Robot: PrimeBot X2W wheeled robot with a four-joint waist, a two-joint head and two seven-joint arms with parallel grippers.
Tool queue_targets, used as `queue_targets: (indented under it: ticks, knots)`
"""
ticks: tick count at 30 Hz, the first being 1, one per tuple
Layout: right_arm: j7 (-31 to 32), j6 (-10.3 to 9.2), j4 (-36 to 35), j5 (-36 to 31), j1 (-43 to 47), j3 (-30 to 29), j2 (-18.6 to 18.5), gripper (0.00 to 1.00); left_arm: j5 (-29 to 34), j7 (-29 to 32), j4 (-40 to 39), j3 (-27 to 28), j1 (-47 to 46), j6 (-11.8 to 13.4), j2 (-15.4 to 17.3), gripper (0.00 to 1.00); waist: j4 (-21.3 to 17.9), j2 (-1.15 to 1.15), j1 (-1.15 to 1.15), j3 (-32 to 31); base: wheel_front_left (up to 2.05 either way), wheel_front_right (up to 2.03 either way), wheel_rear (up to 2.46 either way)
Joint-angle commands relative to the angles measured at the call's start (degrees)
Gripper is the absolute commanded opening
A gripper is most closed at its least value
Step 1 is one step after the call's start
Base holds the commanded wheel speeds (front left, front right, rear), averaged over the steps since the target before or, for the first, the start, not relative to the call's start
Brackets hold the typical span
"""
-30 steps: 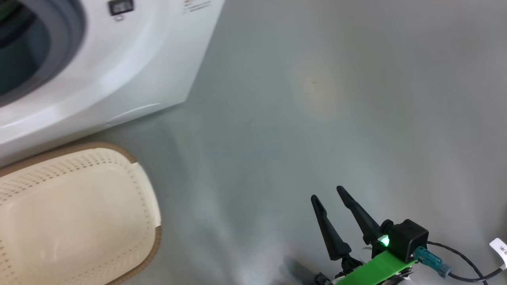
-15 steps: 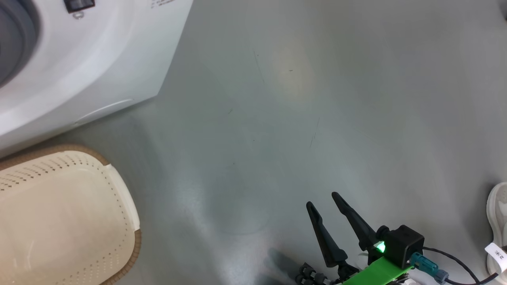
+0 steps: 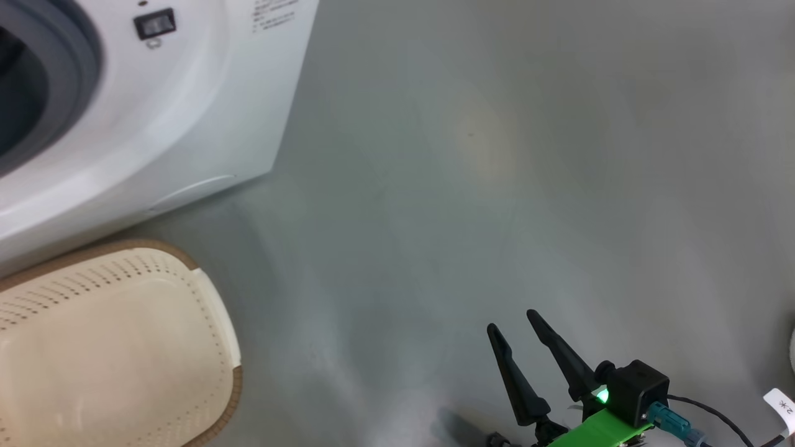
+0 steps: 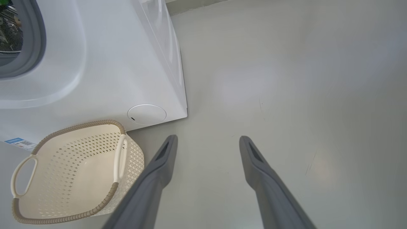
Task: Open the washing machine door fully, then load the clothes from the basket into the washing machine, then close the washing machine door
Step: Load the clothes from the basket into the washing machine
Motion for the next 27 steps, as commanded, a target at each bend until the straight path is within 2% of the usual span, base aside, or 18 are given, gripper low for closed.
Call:
queue_targets:
  ticks: [1, 10, 18, 27]
  knots:
    - [-0.27, 0.09, -0.75, 0.3, 1.19, 1.01, -0.75, 1.0, -0.7, -0.92, -1.03, 0.47, 0.5, 0.39, 1.32, 1.0, 1.34, 0.0, 0.0, -1.62, 0.0, 0.0, 0.0]
    - [-0.27, 0.09, 0.23, -0.43, 0.84, 0.61, -0.75, 1.0, -3.72, -5.94, -0.1, 1.62, 7.59, 1.66, -4.66, 1.0, 4.58, 0.0, 0.0, -8.68, 0.0, 0.0, 0.0]
    - [-0.27, 0.09, 1.39, -1.81, 1.63, -0.66, -0.75, 1.0, -5.86, -6.97, -2.29, 2.27, 15.9, 0.97, -9.01, 1.0, 8.08, 0.0, 0.0, -14.54, 0.0, 0.0, 0.0]
    - [-0.27, 0.09, 2.2, -4.06, 1.61, -2.94, -0.75, 1.0, -7.26, -7.02, -15.96, 3.3, 32.11, 0.12, -14.48, 1.0, 12.4, 0.0, 0.0, -21.65, 0.0, 0.0, 0.0]
